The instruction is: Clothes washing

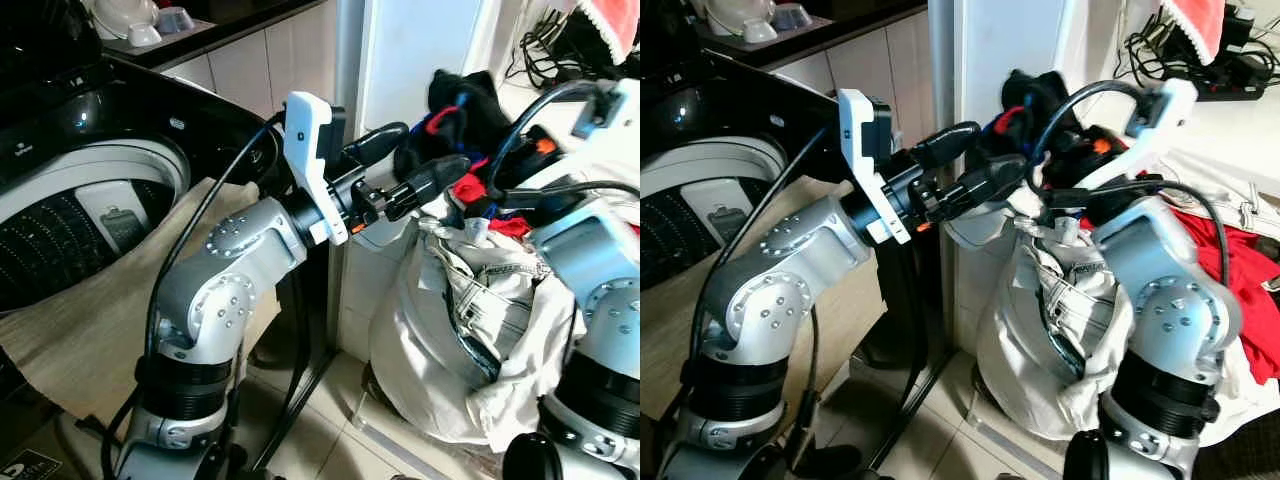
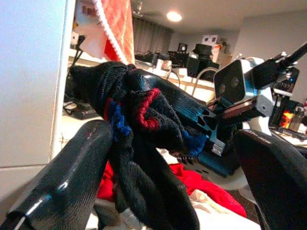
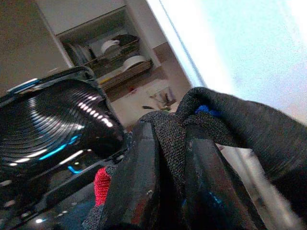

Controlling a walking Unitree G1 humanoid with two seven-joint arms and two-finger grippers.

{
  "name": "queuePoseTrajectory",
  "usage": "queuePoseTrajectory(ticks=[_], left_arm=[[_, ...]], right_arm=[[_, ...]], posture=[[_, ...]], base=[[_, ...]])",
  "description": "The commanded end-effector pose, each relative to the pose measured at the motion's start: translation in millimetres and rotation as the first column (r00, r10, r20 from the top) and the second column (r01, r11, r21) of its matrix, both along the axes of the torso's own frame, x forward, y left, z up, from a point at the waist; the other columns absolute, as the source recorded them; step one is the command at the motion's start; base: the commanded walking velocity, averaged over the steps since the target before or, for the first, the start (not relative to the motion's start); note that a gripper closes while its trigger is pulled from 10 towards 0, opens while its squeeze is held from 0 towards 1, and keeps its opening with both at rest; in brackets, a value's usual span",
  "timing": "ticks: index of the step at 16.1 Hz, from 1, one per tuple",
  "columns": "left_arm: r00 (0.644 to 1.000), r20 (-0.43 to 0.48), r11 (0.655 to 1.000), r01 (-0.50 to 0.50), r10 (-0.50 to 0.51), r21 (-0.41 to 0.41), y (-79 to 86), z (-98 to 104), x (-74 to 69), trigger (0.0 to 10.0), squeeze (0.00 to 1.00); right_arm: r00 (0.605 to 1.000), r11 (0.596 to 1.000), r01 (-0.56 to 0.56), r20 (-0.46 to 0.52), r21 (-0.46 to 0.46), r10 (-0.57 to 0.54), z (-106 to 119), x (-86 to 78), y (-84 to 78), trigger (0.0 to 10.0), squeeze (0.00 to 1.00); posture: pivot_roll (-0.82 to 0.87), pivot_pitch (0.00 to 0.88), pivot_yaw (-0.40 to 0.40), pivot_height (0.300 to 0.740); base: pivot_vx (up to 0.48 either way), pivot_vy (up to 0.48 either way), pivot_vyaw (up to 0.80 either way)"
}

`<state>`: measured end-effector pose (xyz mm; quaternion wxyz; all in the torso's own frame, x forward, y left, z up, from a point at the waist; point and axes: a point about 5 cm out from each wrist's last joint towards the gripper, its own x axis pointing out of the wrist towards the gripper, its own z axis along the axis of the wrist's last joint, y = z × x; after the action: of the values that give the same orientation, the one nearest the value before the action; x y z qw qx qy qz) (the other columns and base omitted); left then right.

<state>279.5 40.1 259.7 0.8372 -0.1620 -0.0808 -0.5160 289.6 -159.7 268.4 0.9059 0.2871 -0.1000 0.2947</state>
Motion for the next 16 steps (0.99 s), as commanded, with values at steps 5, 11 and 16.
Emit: queuePoseTrajectory(ticks=[5, 11, 16], left_arm=[[0.994, -0.036, 0.991, -0.103, 0.106, 0.084, 1.7, -10.4, 8.7, 10.0, 0.0], [0.996, -0.028, 0.994, -0.085, 0.087, 0.065, 4.6, -10.7, 6.5, 0.0, 0.0], [0.996, -0.053, 0.995, -0.072, 0.075, 0.068, 3.0, -15.6, 5.3, 0.0, 0.0]], right_arm=[[0.999, 0.999, -0.051, 0.016, -0.017, 0.051, 7.6, -3.7, 12.6, 0.0, 0.0], [0.999, 0.999, -0.037, 0.016, -0.016, 0.037, 9.1, -3.3, 10.1, 0.0, 0.0], [0.999, 0.999, -0.045, 0.012, -0.019, 0.045, 8.2, -2.9, 12.8, 0.0, 0.0]], posture=[[-0.12, 0.0, 0.026, 0.74], [-0.12, 0.0, 0.029, 0.74], [-0.12, 0.0, 0.028, 0.74]], base=[[0.0, 0.0, 0.0], [0.0, 0.0, 0.0], [0.0, 0.0, 0.0]])
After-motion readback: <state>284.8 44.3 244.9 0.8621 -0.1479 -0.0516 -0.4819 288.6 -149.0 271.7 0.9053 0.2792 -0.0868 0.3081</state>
